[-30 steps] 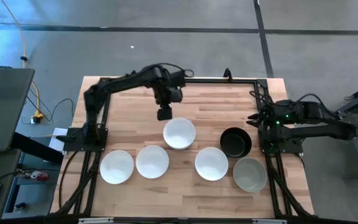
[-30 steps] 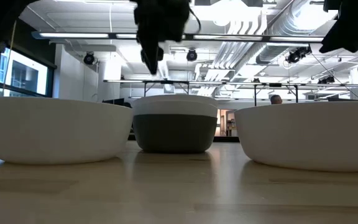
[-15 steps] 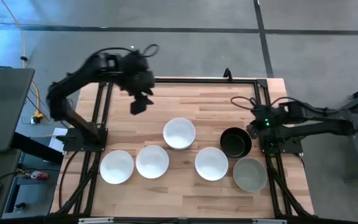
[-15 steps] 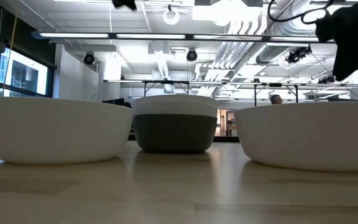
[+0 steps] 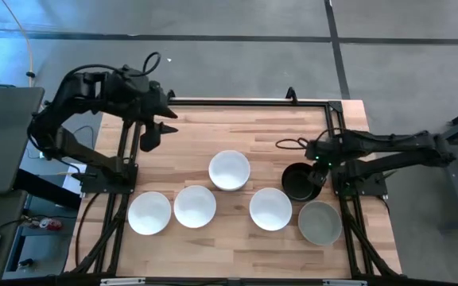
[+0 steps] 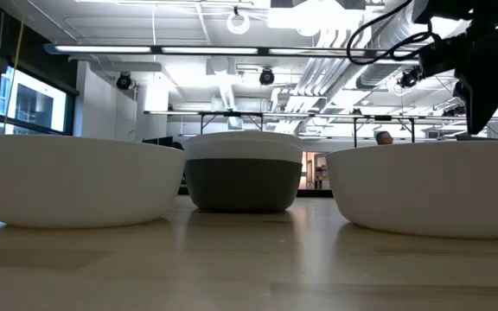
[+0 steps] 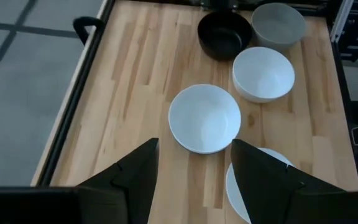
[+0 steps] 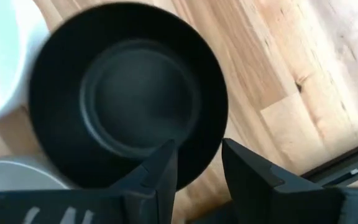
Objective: Nest bowls inside each other
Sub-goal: Stack the black bowl on top of the white bowl
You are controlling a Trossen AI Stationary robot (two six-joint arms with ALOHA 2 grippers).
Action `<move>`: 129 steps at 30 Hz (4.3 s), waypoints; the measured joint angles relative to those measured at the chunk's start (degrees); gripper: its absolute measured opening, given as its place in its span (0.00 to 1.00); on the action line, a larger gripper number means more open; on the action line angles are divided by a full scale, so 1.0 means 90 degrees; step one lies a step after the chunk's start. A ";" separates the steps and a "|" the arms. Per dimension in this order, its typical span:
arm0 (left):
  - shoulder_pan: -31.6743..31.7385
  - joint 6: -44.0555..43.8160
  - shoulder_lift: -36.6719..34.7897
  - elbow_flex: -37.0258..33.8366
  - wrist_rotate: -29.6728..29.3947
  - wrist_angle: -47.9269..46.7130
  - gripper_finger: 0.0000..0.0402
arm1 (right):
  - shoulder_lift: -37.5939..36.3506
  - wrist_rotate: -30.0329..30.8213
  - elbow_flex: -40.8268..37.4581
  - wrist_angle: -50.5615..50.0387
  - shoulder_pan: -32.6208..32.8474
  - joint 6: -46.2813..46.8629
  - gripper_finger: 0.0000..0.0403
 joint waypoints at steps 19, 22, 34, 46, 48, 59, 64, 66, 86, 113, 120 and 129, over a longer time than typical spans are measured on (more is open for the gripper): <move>-0.0231 -0.0095 0.0036 -0.0005 -0.0152 0.0027 0.47 | 0.0802 -0.0173 0.0000 0.0232 -0.1280 -0.0481 0.29; -0.0231 -0.0083 0.0035 -0.0005 -0.0150 0.0028 0.47 | 0.1178 -0.0207 0.0000 0.0249 -0.1314 -0.0563 0.29; -0.0231 -0.0127 0.0035 -0.0005 -0.0150 0.0029 0.47 | 0.2183 -0.0347 0.0000 0.0782 -0.1622 -0.1018 0.29; -0.0231 -0.0015 0.0035 -0.0005 -0.0152 0.0027 0.47 | 0.2339 -0.0352 0.0000 0.0835 -0.1639 -0.1168 0.10; -0.0231 -0.0017 0.0035 -0.0005 -0.0151 0.0026 0.47 | 0.2339 -0.0352 0.0000 0.0832 -0.1639 -0.1174 0.03; -0.0231 -0.0055 0.0035 -0.0005 -0.0150 0.0024 0.47 | 0.2336 -0.0355 0.0000 0.0831 -0.1639 -0.1214 0.00; -0.0231 -0.0028 0.0035 -0.0005 -0.0152 0.0024 0.47 | 0.2336 -0.0418 0.0010 0.0819 -0.1639 -0.1214 0.00; -0.0231 -0.0030 0.0035 -0.0005 -0.0150 0.0024 0.47 | 0.2336 -0.0443 0.0079 0.0735 -0.1639 -0.1214 0.00; -0.0231 0.0091 0.0013 -0.0005 -0.0150 -0.0220 0.47 | 0.2336 -0.0410 0.2425 -0.0570 -0.2231 -0.0765 0.00; -0.0226 0.0387 -0.1390 -0.1370 -0.0439 0.0000 0.47 | 0.4653 -0.1890 0.5424 -0.0339 -0.1959 0.0396 0.00; -0.0214 0.0705 -0.2380 -0.2700 -0.0537 0.0526 0.47 | 0.6227 -0.2040 0.7017 -0.1110 -0.1614 0.0234 0.00; -0.0214 0.0657 -0.3215 -0.2837 -0.0752 0.0895 0.47 | 0.7287 -0.2215 0.8093 -0.1156 -0.1399 0.0039 0.00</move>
